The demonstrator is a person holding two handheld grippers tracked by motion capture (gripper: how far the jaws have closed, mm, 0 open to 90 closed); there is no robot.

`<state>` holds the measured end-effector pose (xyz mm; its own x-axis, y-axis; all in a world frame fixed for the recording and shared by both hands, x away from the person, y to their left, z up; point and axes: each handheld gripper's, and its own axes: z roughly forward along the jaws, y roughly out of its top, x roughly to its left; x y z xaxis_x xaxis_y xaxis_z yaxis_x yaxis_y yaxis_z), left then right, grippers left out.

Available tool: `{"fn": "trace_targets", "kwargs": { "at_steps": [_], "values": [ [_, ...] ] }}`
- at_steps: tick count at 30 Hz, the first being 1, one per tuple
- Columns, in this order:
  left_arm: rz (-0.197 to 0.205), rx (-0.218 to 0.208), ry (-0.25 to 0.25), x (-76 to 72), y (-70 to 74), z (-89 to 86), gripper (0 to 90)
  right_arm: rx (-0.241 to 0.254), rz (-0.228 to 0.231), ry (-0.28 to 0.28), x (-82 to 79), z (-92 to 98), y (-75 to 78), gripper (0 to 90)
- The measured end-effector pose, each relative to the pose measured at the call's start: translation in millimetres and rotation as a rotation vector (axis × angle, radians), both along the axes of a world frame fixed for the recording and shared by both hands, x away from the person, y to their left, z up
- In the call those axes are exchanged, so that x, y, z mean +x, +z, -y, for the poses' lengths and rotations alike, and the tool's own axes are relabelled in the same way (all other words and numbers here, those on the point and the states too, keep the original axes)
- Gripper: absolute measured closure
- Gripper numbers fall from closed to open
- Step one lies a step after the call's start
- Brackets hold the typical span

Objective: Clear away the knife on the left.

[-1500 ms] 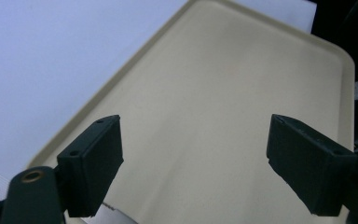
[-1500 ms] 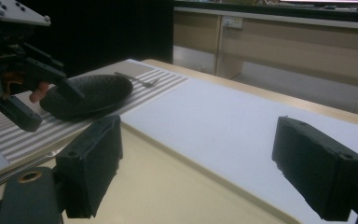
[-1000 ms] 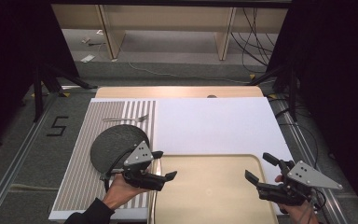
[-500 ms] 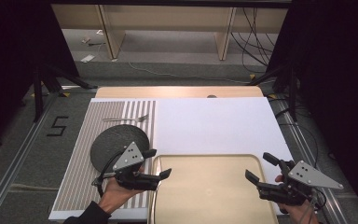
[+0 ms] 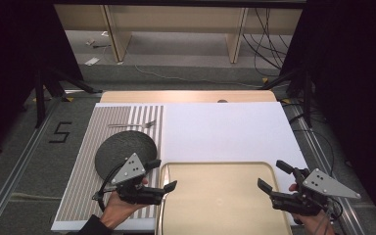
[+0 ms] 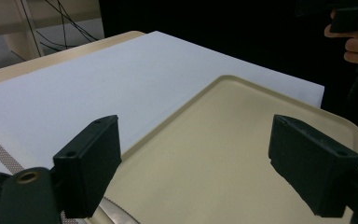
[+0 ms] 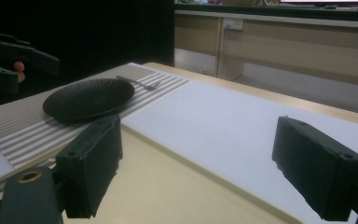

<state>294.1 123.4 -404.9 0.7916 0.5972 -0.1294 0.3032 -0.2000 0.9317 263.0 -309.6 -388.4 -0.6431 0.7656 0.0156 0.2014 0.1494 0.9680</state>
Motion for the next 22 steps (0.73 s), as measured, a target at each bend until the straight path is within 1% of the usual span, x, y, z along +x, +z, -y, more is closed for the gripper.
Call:
{"fn": "trace_targets", "kwargs": {
  "at_steps": [2,8,14,22],
  "values": [
    [0.013,-0.001,0.011,-1.9,-1.3,-2.0,16.8,0.001,0.000,0.000,-0.1,-0.1,0.1,16.8],
    [0.008,0.000,0.028,-2.7,-3.7,-3.8,16.6,0.000,-0.003,0.001,0.2,-0.1,-0.1,16.9],
    [0.007,-0.001,0.020,-1.8,-3.9,-2.6,16.1,0.001,-0.003,0.001,0.4,-0.1,-0.2,16.8],
    [0.000,0.009,0.008,-2.0,-4.6,-0.3,16.1,0.000,-0.002,0.002,0.2,-0.1,-0.1,16.8]
  ]
}}
